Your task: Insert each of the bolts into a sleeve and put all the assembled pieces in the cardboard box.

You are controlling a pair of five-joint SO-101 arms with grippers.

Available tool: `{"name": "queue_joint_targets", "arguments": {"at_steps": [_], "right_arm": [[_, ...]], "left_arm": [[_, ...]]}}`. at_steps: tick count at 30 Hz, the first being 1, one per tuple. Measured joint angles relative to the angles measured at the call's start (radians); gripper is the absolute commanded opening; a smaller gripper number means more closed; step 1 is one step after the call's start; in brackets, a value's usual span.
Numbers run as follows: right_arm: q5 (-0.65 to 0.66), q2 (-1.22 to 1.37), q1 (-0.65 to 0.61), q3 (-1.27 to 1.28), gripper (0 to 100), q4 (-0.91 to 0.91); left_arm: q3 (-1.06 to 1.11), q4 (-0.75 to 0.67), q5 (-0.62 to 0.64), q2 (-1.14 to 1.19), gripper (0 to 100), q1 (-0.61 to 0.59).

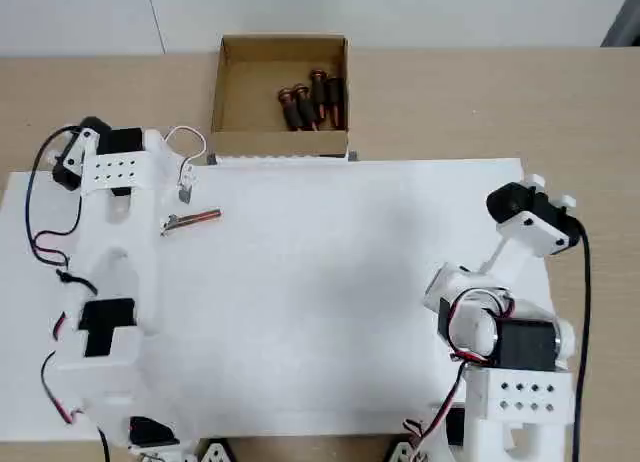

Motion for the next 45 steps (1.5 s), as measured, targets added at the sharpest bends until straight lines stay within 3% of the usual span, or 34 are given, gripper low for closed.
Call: {"name": "queue_joint_targets", "arguments": {"at_steps": [25,34,39,45], "right_arm": [[0.000,-0.002,0.003,0.032,0.3,-0.002],[0.000,-0.002,0.003,0.032,0.3,-0.002],[0.000,-0.002,0.003,0.032,0.3,-0.002],[0.000,-0.002,0.002,0.032,0.3,-0.002]], "left_arm": [[-0.110,-0.002,-0.002,0.184,11,-0.014],[-0.273,0.152,-0.002,0.212,11,0.071],[-0.417,0.247,-0.002,0.218,11,0.072],[-0.437,0.316,-0.002,0.218,11,0.072]]}}
